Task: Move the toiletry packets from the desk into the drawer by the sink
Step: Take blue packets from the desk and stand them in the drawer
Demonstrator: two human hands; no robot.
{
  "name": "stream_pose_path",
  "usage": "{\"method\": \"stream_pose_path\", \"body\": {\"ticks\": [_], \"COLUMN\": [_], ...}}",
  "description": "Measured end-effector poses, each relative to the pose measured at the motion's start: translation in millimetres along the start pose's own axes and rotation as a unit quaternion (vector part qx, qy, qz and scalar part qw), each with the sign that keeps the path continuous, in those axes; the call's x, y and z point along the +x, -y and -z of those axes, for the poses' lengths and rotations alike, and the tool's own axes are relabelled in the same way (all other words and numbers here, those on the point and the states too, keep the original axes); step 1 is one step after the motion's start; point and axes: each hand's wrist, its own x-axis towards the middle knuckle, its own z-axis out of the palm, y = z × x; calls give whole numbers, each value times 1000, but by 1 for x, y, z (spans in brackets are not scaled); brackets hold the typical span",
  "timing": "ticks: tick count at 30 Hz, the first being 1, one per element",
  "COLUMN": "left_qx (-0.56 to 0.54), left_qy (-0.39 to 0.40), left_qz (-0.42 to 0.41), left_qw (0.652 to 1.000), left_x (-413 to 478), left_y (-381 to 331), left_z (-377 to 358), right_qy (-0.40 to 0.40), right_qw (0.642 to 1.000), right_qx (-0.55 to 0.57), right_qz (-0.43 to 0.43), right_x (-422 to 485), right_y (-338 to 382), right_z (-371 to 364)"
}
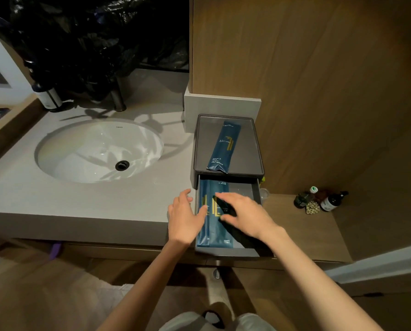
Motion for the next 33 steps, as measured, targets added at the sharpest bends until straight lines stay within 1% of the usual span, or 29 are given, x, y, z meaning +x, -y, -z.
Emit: {"method": "stream_pose_path", "body": {"ticks": [3,4,5,6,8,10,12,15,19,23,28,33], "left_qx": [-17,-16,-15,-14,2,29,71,131,172,147,111,39], "left_qy": [-65,-81,-90,-93,-82,-51,-13,32,31,21,38,41], "left_qz": [-42,-62,-81,-96,-116,-126,-124,-106,-100,-88,-68,-62], "left_qw": [997,995,992,991,990,990,990,985,979,985,991,996], "left_x": [15,22,29,38,57,76,93,110,119,126,137,141], "left_y": [-12,-18,-25,-33,-50,-63,-72,-81,-85,-84,-81,-75], "left_z": [13,15,17,17,14,6,-3,-17,-30,-32,-26,-22], "right_qy": [-175,-216,-237,-237,-192,-146,-126,-131,-140,-131,-131,-117], "right_qw": [983,975,970,970,980,988,990,989,987,989,989,991], "right_qx": [51,53,47,38,19,9,1,-29,-49,-42,-39,-41], "right_qz": [11,4,-8,-22,-47,-58,-64,-68,-64,-57,-57,-55], "right_x": [-1,2,5,9,19,28,35,42,45,44,45,45], "right_y": [-2,-5,-10,-15,-25,-32,-37,-40,-44,-46,-47,-48], "right_z": [25,33,40,45,52,52,50,46,44,44,47,51]}}
